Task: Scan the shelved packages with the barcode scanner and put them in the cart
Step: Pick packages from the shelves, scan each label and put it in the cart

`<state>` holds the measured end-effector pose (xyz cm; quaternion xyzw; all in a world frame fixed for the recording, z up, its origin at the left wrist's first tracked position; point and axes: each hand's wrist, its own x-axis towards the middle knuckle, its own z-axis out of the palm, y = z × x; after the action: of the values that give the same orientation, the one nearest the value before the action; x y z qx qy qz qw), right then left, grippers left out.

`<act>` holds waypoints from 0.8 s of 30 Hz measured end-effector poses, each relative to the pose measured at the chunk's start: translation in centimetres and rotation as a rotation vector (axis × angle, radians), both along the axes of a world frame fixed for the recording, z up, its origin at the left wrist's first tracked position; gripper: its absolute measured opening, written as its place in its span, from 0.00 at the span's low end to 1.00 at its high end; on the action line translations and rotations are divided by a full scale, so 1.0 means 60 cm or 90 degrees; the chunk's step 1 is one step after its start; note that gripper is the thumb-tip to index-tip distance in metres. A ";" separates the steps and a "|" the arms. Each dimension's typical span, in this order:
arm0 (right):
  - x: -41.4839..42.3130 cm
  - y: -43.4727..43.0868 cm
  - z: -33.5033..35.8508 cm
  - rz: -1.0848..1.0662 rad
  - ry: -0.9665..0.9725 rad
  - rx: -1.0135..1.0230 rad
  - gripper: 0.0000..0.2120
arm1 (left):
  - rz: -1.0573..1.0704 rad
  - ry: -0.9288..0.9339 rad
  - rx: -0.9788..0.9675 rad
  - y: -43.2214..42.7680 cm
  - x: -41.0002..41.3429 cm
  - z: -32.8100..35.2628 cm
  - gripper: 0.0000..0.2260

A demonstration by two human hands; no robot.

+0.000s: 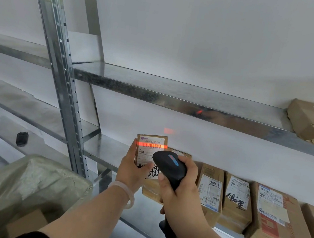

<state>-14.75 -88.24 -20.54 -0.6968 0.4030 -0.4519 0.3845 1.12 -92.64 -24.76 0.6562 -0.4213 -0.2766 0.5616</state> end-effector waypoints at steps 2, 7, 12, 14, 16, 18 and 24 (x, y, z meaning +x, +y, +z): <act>0.003 0.001 -0.004 0.001 0.014 0.005 0.25 | 0.004 0.007 -0.002 0.004 0.005 -0.004 0.34; 0.018 0.006 -0.010 0.020 0.031 0.009 0.25 | 0.022 0.007 -0.005 0.023 0.023 -0.014 0.33; 0.052 0.013 -0.018 0.065 0.036 -0.006 0.28 | 0.052 0.015 0.002 0.058 0.059 -0.023 0.35; 0.072 0.017 -0.022 0.090 0.041 -0.021 0.30 | 0.074 0.008 0.010 0.077 0.082 -0.027 0.35; 0.096 0.022 -0.029 0.118 0.047 -0.020 0.30 | 0.102 0.009 0.016 0.099 0.109 -0.031 0.35; 0.123 0.028 -0.037 0.151 0.057 -0.018 0.30 | 0.133 0.019 0.024 0.126 0.142 -0.036 0.34; 0.233 0.065 -0.063 0.270 0.137 -0.011 0.28 | 0.250 0.006 0.100 0.239 0.254 -0.055 0.29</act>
<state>-0.78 -84.32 -24.33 -0.8136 0.2821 -0.2874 0.4194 16.39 -78.32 -28.08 0.7662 -0.2600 -0.1965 0.5538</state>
